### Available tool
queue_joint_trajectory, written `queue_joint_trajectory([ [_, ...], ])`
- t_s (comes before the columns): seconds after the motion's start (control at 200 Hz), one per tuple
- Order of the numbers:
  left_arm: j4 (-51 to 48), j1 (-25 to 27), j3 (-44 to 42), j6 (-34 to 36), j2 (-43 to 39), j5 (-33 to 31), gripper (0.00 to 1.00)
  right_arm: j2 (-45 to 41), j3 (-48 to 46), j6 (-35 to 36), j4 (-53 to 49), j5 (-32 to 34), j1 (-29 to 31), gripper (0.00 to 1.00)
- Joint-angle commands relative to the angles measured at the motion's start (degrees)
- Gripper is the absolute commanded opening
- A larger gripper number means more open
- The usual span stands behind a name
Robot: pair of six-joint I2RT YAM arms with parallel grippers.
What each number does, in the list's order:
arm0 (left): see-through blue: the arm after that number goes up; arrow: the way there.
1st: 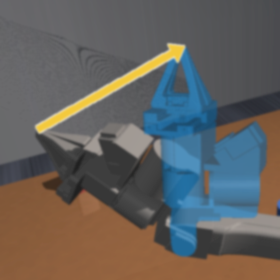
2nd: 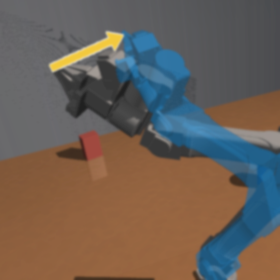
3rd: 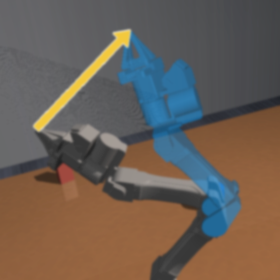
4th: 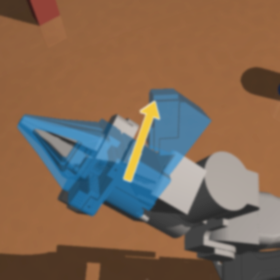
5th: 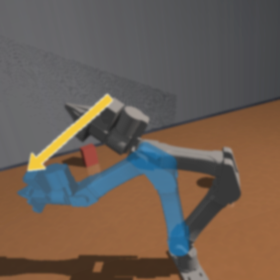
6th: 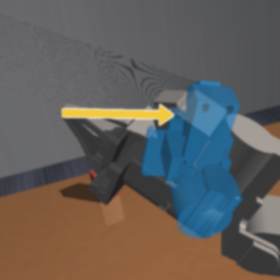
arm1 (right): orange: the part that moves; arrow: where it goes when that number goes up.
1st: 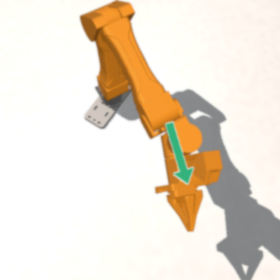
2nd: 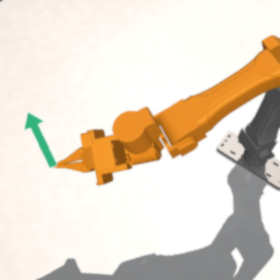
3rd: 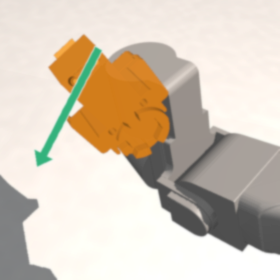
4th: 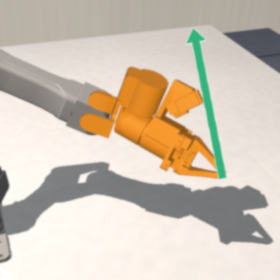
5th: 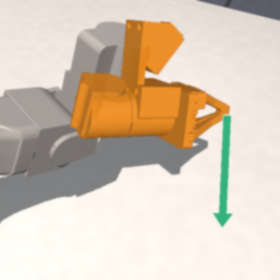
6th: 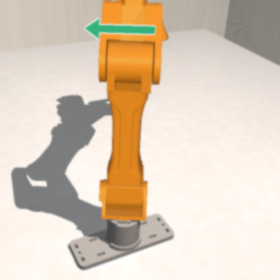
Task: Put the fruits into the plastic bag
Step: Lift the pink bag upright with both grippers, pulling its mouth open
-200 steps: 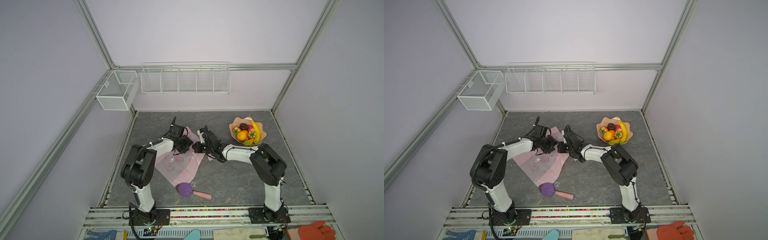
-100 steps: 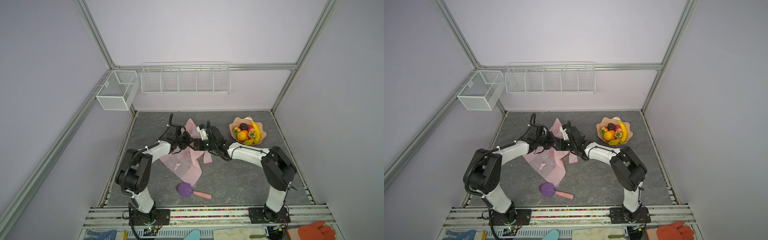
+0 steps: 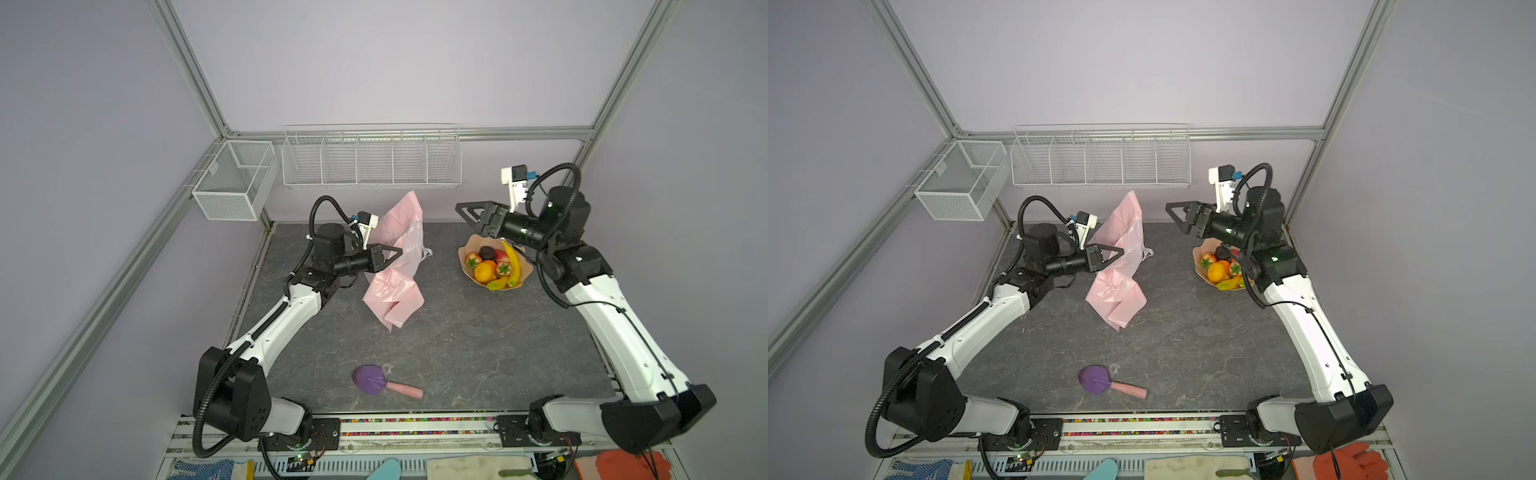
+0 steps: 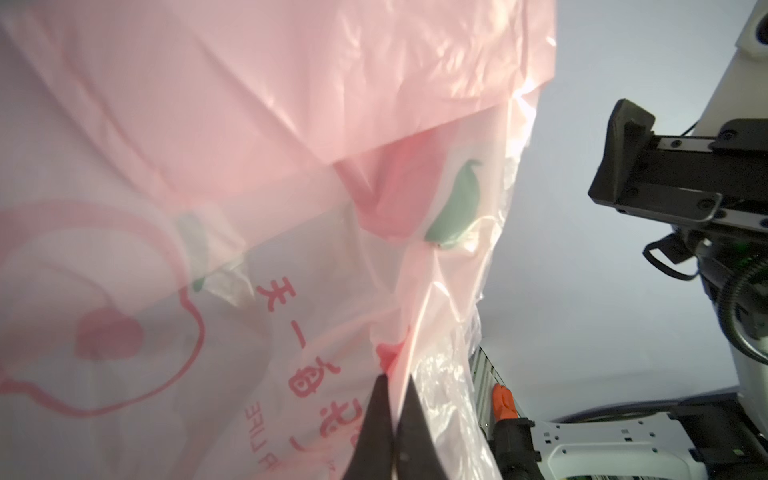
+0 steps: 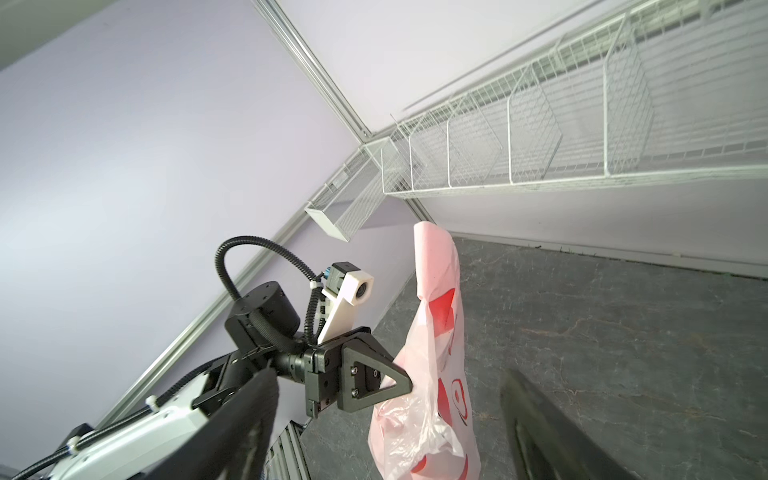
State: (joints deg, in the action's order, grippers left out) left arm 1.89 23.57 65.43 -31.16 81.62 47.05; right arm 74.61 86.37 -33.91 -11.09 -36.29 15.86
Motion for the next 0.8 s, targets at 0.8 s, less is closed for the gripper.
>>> queue_joint_trajectory([
  [0.8,11.03,1.75,7.68,-8.66,7.63,14.21,0.00,0.80,-18.44,-4.17,7.91,-12.20,4.86,0.58],
])
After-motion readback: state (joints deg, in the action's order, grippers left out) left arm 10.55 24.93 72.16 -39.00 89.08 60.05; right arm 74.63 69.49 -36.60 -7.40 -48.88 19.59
